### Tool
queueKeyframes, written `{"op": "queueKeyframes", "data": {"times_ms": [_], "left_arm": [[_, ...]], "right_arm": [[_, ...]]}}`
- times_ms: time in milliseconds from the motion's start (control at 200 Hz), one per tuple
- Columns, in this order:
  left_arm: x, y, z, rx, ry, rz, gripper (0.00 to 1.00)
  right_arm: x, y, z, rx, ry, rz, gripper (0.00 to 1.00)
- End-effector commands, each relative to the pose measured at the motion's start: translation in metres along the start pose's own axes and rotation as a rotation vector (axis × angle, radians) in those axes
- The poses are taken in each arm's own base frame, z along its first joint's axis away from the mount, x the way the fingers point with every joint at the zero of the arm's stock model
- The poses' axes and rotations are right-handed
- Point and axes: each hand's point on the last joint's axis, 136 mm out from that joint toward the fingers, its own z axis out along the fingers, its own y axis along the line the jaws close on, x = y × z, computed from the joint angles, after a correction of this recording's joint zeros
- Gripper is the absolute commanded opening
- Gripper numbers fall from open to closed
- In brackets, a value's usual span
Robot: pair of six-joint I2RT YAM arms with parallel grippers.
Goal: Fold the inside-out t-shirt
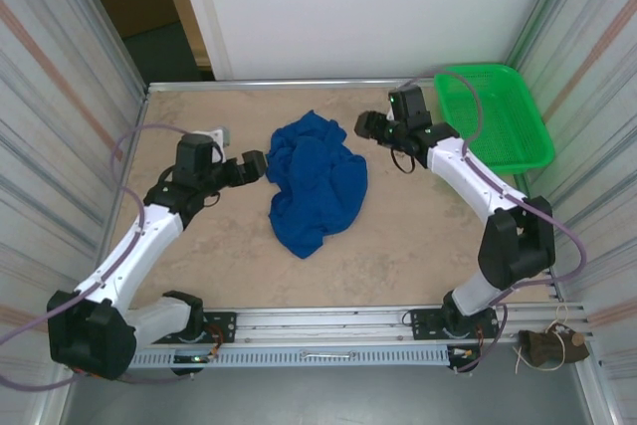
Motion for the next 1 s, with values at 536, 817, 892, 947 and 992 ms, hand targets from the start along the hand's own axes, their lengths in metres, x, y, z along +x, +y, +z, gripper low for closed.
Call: {"op": "queueKeyframes", "data": {"times_ms": [536, 817, 892, 947, 992], "left_arm": [[0.025, 0.038, 0.131, -0.08, 0.284, 0.049, 0.91], [0.038, 0.025, 0.175, 0.041, 0.351, -0.055, 0.71], [0.042, 0.016, 0.184, 0.104, 0.364, -0.092, 0.51], [0.042, 0.007, 0.189, 0.161, 0.368, -0.118, 0.3], [0.042, 0.0, 0.192, 0.202, 0.371, -0.142, 0.09]], "right_arm": [[0.111, 0.102, 0.105, 0.015, 0.262, -0.219, 0.73], [0.111, 0.074, 0.142, 0.079, 0.304, -0.103, 0.06], [0.1, 0.078, 0.127, 0.028, 0.274, -0.1, 0.0], [0.09, 0.085, 0.113, -0.024, 0.259, -0.106, 0.0], [0.082, 0.092, 0.101, -0.067, 0.25, -0.111, 0.0]]}}
